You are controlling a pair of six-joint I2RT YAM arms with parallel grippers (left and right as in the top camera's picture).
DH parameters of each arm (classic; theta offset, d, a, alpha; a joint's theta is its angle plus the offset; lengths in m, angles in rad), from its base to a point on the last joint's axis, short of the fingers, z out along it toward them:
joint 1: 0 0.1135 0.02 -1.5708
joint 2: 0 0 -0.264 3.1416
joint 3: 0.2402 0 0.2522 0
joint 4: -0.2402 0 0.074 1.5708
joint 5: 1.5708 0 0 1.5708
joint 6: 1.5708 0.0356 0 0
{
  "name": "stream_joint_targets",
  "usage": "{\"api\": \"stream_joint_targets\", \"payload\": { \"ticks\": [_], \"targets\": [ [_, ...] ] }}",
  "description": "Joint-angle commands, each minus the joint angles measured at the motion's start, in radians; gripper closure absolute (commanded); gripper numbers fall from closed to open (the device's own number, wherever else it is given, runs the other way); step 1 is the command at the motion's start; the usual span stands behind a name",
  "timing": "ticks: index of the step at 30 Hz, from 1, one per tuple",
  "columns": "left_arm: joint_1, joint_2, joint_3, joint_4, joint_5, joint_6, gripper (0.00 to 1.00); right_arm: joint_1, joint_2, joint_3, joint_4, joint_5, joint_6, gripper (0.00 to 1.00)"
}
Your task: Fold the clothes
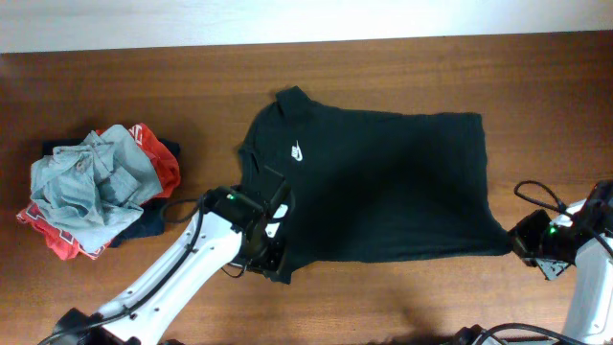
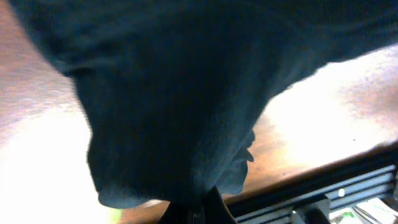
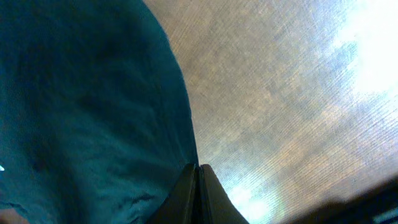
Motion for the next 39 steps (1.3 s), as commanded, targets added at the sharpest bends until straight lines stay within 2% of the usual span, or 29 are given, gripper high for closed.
{"api": "stream_joint_targets", "payload": {
  "ticks": [1, 6, 13, 22, 26, 31, 34, 36, 39],
  "targets": [
    [0.01, -0.014, 0.021, 0.008, -0.101, 0.016, 0.99, 0.024, 0.001, 0.013, 0.012, 0.004, -0.013, 0.96],
    [0.049, -0.014, 0.021, 0.085, -0.119, 0.087, 0.99, 0.051, 0.027, 0.014, 0.068, -0.009, 0.025, 0.96],
    [0.072, -0.014, 0.021, 0.164, -0.126, 0.136, 0.97, 0.092, 0.105, 0.013, 0.183, -0.138, 0.045, 0.96],
    [0.072, -0.012, 0.021, 0.28, -0.169, 0.215, 0.9, 0.108, 0.227, 0.013, 0.344, -0.195, 0.074, 0.96],
    [0.081, -0.012, 0.021, 0.301, -0.235, 0.217, 0.88, 0.109, 0.245, 0.013, 0.406, -0.204, 0.093, 0.96],
    [0.117, -0.012, 0.021, 0.332, -0.24, 0.221, 0.88, 0.109, 0.264, 0.013, 0.432, -0.204, 0.107, 0.96],
    [0.122, -0.012, 0.021, 0.311, -0.169, 0.221, 0.88, 0.109, 0.279, 0.013, 0.431, -0.205, 0.116, 0.96],
    [0.118, -0.012, 0.016, 0.268, -0.057, 0.22, 0.88, 0.109, 0.283, 0.013, 0.428, -0.205, 0.116, 0.96],
    [0.108, -0.012, -0.006, 0.229, -0.019, 0.171, 0.74, 0.109, 0.283, 0.013, 0.427, -0.205, 0.116, 0.96]
  ]
}}
